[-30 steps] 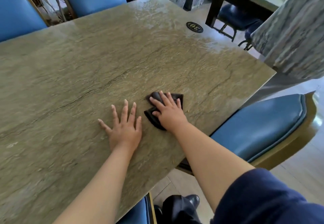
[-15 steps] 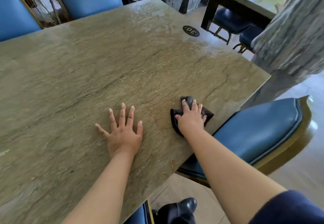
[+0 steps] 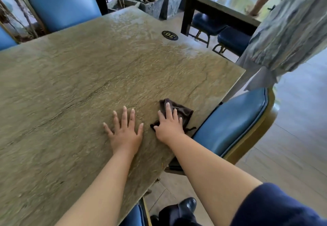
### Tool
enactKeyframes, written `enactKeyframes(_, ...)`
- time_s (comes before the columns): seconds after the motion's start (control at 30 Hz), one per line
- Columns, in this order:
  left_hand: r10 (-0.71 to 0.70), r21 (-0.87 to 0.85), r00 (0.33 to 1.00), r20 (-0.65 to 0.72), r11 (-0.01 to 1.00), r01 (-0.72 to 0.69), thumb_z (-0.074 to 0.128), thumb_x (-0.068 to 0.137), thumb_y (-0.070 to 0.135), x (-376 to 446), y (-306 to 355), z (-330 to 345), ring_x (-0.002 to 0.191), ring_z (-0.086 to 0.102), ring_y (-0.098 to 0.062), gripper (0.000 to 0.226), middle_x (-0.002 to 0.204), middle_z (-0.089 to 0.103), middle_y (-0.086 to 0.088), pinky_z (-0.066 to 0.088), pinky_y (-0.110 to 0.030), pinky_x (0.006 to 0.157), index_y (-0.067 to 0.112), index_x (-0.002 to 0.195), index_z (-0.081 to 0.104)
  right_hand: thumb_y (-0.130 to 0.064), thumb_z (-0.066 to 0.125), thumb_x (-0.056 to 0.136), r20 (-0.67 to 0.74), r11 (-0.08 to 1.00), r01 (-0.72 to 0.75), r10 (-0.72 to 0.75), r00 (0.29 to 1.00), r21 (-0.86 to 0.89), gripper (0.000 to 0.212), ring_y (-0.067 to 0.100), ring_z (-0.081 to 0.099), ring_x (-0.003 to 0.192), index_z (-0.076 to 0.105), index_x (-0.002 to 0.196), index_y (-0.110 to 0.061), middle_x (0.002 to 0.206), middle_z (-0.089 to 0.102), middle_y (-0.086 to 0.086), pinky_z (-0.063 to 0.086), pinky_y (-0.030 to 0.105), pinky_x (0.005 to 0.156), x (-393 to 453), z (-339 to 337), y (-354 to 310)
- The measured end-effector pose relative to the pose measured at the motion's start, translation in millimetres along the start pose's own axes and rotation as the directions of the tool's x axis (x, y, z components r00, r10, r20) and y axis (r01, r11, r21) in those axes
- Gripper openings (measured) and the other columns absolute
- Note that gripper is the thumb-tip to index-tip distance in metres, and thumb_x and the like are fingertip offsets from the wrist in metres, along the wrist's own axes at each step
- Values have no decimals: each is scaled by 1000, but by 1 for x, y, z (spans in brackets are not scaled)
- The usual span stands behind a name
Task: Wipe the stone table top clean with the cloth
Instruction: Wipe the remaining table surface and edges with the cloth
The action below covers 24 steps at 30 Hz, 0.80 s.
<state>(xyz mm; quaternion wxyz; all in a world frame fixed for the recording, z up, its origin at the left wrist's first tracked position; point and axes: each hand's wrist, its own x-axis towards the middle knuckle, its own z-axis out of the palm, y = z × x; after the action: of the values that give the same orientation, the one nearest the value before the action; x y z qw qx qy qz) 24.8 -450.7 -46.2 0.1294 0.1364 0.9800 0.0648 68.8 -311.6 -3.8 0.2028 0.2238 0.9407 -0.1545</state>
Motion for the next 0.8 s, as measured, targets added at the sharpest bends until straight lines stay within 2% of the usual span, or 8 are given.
enactKeyframes(0.1,-13,23,997,-74,1000,15,3,93,58,-1,-1,10,145,-25,-25,65,157,-28,8,-13,-61,113,34,150,-17,-43,24,102,59,995,-43,38,998,88,57,23,-27,142,-5,150,-37,152,-36,-3,-10,49,115,14,2,8)
enactKeyframes(0.2,-10,32,996,-84,999,13,4,93,58,0,-1,13,145,-26,-24,65,156,-29,8,-13,-61,113,34,150,-17,-41,24,102,48,975,-144,138,989,169,55,23,-26,142,-5,149,-44,154,-31,-6,-11,52,114,41,-17,20)
enactKeyframes(0.37,-15,32,995,-101,999,18,4,91,58,1,-1,14,145,-26,-23,66,157,-27,9,-12,-62,113,36,150,-14,-32,35,100,31,888,-337,345,938,313,75,25,-19,145,-24,146,-33,157,-24,-7,-3,56,114,60,-36,26)
enactKeyframes(0.47,-21,49,995,-101,998,26,-3,88,58,0,0,14,145,-25,-24,67,157,-27,8,-12,-62,113,35,150,-15,-27,34,100,25,939,-252,254,967,233,73,25,-21,144,-21,148,-26,156,-26,-7,-3,56,114,35,-14,4)
enactKeyframes(0.53,-20,54,996,-87,998,25,-1,91,56,0,1,12,145,-26,-25,65,157,-29,8,-11,-62,112,34,150,-15,-29,32,102,26,977,-142,139,990,161,68,24,-21,144,-16,150,-29,156,-25,-9,-4,57,113,31,-4,2)
enactKeyframes(0.6,-16,42,997,-71,999,19,4,93,55,-1,0,10,144,-27,-25,64,156,-30,8,-11,-62,112,34,150,-16,-29,33,102,37,976,-117,112,993,184,65,20,-20,145,-10,150,-35,157,-23,-12,-5,59,112,41,-10,16)
enactKeyframes(0.7,3,26,999,-42,1000,-1,5,94,56,-1,-2,7,143,-29,-26,64,156,-32,8,-14,-62,112,33,150,-18,-33,35,101,-3,919,-268,281,960,290,62,21,-18,145,-4,150,-39,158,-20,-13,-2,62,112,55,-23,41)
enactKeyframes(0.8,41,13,999,24,999,-41,11,96,56,1,-7,1,142,-32,-26,66,155,-33,7,-18,-62,111,32,149,-20,-26,33,101,2,883,-372,387,922,286,63,25,-17,145,-5,151,-36,158,-20,-9,1,61,113,52,-26,46)
